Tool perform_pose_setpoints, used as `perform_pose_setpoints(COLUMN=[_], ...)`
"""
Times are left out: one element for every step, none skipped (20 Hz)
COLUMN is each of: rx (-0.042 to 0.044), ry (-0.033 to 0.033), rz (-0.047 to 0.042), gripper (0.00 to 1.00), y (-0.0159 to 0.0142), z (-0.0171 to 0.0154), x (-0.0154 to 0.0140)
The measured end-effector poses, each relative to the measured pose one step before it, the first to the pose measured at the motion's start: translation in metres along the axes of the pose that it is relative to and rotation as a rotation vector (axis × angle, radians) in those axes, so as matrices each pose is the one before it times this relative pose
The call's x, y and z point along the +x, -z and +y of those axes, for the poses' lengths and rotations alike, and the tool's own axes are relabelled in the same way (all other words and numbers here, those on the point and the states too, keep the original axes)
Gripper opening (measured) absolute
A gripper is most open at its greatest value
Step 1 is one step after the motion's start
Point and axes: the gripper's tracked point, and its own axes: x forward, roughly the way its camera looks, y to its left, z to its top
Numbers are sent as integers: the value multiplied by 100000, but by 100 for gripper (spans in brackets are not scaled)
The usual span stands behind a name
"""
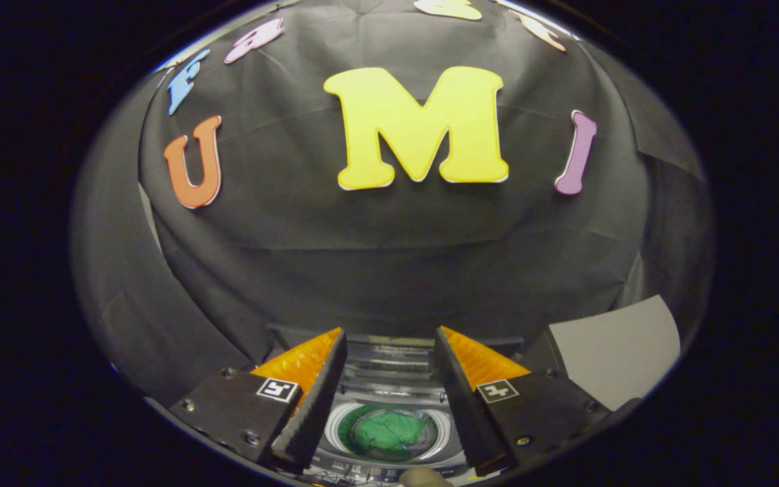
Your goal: Put the clothes into the washing machine and then close the washing machine lid.
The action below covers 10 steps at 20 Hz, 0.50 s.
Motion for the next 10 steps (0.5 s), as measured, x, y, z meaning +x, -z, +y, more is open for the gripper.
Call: perform_pose_setpoints(rx=[44,-393,-174,129,274,528,472,267,138,186], ry=[373,449,837,350,-132,-19,-212,60,422,449], rz=[-367,-212,101,352,361,847,653,668,781,814], gripper=[82,82,82,82,82,82,82,82,82,82], y=[-557,-268,-241,-157,-55,107,35,115,68,136], z=[73,-31,-103,74,148,143,146,183,-45,75], x=[616,706,661,738,685,660,546,698,601,623])
